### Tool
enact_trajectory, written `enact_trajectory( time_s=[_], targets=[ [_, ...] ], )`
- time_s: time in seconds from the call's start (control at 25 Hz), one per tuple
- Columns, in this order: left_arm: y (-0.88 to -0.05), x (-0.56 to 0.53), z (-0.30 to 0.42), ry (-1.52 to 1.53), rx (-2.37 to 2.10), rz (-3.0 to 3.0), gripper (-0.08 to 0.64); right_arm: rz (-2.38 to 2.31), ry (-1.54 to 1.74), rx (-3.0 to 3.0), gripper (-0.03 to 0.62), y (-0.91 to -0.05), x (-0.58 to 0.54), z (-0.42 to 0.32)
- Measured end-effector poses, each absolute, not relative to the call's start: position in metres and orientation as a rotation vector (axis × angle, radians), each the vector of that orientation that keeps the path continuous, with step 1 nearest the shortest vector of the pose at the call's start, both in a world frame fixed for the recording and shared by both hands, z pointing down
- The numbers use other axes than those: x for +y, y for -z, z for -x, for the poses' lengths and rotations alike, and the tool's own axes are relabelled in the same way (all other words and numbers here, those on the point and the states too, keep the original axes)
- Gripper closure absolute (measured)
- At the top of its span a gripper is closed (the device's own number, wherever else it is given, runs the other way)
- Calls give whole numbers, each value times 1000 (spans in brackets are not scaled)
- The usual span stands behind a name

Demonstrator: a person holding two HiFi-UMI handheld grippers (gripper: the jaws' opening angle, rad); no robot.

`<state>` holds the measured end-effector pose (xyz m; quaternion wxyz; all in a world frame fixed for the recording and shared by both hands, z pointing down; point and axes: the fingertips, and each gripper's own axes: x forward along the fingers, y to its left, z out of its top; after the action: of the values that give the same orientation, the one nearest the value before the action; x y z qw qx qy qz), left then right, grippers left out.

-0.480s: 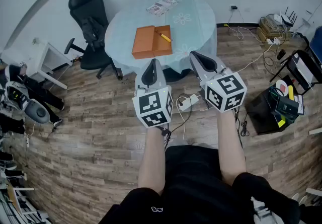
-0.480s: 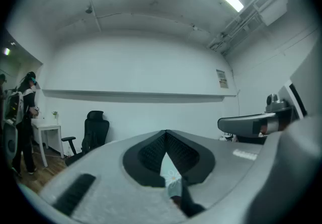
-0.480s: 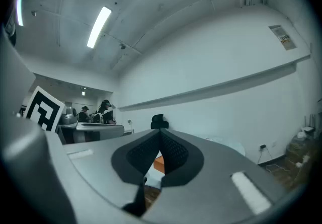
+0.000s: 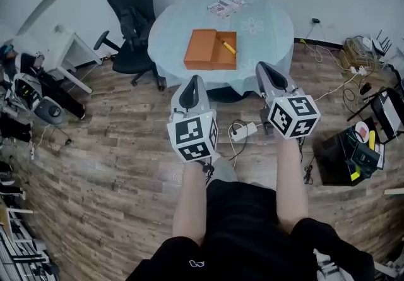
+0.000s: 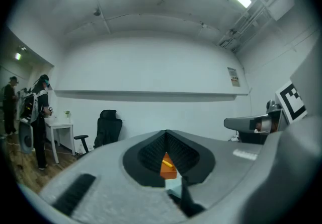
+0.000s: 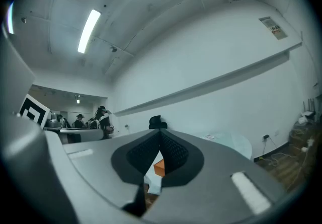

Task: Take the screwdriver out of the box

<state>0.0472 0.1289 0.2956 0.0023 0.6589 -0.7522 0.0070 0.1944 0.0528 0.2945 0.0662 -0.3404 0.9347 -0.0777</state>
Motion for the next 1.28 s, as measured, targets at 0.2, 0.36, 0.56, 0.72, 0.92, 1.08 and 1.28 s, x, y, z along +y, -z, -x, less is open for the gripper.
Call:
enact_trajectory(
  time_s=[0.2,0.36,0.56,0.72,0.92,1.08,1.28],
  targets=[
    [-312,105,-9,-5,-2366,-2010,558,989,218,2847,581,-306,28,-154],
    [-328,50,2,-4,-2284,-2080,558,1041,200,2817,581,-311,-20,-136],
    [-332,-34,42,-17,-2200,-2170,558,1123,202,2719,581,-307,-100,-100],
    [-338,-111,101,-74,-2118,-2195,558,1193,228,2697,581,-315,-164,-41],
    [-348,-201,162,-129,-2004,-2242,558,1327,252,2642,581,-321,-241,17],
    [-363,-250,177,-125,-1897,-2283,558,1440,234,2650,581,-334,-277,35],
    [-397,-282,162,-130,-1734,-2311,558,1603,259,2685,581,-363,-302,23]
  ],
)
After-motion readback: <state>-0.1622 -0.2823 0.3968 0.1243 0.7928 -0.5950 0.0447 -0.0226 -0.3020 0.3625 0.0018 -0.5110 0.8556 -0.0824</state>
